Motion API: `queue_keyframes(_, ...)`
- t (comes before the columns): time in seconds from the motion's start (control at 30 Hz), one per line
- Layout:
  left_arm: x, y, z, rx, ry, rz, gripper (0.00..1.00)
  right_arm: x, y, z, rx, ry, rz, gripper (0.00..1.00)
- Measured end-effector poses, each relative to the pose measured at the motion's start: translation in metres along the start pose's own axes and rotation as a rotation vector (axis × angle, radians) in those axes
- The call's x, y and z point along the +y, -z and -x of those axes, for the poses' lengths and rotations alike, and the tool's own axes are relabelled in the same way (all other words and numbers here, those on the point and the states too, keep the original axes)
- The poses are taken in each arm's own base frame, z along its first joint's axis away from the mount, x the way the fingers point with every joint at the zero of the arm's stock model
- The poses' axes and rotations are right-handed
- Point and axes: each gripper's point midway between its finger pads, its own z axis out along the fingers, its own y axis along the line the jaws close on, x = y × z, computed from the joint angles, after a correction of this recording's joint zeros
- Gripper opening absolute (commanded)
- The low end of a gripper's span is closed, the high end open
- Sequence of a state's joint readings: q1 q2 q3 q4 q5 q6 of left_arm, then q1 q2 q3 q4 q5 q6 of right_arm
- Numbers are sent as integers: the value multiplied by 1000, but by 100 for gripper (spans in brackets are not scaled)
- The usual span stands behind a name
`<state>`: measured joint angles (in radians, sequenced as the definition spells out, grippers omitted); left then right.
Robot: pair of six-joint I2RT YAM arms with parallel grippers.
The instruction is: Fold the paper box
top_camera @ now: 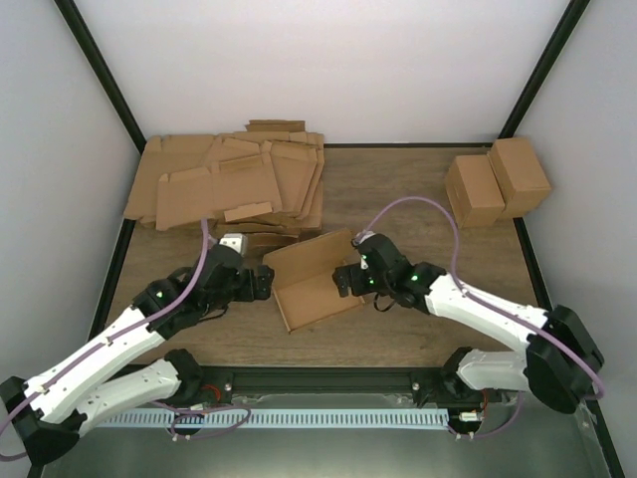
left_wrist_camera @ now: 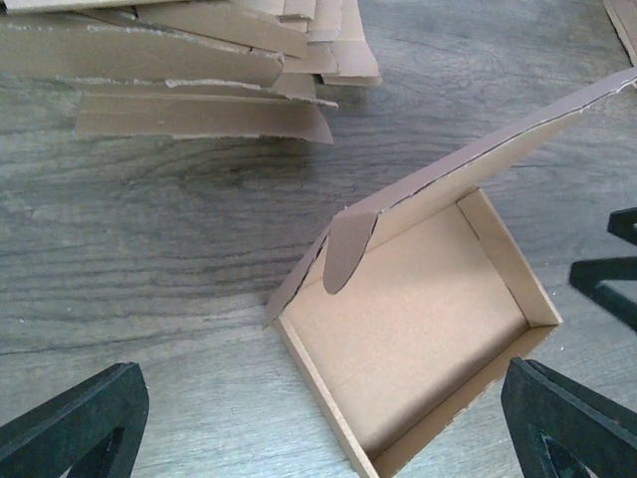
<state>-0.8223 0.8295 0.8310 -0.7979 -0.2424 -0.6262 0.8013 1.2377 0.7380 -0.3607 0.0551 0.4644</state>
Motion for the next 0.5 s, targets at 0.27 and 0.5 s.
queue_keyframes(0.27, 9, -6, -10, 4, 95, -9, 100, -20, 28, 20, -110, -70, 62, 100)
queue_keyframes(0.5, 14, -17, -16, 18, 146, -12, 100, -24, 37, 35, -163, -76, 105, 100)
